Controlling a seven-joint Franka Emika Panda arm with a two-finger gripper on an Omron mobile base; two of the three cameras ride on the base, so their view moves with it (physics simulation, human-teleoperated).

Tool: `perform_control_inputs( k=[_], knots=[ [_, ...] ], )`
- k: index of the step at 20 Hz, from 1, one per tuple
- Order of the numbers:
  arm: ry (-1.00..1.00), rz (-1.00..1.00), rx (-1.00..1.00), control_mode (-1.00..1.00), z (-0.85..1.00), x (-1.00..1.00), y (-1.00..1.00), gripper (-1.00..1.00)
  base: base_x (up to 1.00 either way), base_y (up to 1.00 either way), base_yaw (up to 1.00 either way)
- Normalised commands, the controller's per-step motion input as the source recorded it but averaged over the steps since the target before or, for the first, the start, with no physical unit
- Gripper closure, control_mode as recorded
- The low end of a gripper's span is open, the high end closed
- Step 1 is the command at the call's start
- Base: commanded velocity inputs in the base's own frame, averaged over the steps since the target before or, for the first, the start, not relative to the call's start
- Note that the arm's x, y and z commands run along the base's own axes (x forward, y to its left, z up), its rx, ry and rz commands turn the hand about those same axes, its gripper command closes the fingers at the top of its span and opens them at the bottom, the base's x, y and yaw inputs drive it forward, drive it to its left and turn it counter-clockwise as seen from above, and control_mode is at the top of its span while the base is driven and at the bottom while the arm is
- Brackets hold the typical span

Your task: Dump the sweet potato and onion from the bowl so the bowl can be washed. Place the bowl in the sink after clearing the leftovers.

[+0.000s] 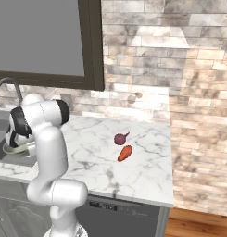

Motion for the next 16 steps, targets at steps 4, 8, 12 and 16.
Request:
perform_control_inputs(
  k=[4, 8, 12, 16],
  knots=[
    [0.00, -0.01, -0.06, -1.00, -0.44, 0.00, 0.07, 1.00, 0.00, 0.00, 0.00],
    [0.00, -0.01, -0.04, -1.00, -0.36, 0.00, 0.02, 1.00, 0.00, 0.00, 0.00],
    [0.00, 0.00, 0.00, -1.00, -0.08, 0.01, 0.00, 1.00, 0.00, 0.00, 0.00],
    [0.00, 0.00, 0.00, -1.00, 0.00, 0.00, 0.00, -1.00, 0.00, 0.00, 0.00]
  ],
)
